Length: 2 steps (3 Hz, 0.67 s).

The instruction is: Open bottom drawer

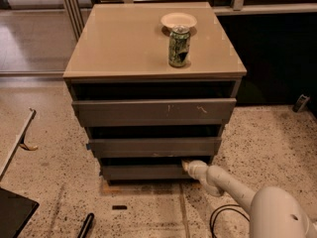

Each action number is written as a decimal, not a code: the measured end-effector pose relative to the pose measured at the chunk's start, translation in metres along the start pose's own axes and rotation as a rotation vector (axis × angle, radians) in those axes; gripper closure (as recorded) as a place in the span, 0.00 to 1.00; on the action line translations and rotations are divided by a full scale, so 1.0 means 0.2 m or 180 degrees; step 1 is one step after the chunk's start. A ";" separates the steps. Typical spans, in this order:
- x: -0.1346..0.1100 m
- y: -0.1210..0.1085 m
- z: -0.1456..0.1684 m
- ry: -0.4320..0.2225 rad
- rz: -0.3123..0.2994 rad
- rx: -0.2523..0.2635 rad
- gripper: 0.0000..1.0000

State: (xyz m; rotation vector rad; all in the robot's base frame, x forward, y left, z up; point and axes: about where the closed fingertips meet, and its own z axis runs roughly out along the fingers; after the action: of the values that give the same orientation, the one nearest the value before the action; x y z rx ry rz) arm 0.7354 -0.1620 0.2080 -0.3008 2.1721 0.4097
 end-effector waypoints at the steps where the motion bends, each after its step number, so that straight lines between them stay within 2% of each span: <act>1: -0.01 0.00 -0.01 0.0025 -0.0001 0.0026 1.00; 2: -0.02 0.03 0.01 0.0108 0.0041 0.0051 1.00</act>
Offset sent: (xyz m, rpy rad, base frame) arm -0.0140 -0.0047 -0.0569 -0.1873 0.2090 -0.0029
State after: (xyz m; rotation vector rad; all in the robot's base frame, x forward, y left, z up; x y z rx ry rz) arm 0.7369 -0.1548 0.2108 -0.2867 2.2104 0.3971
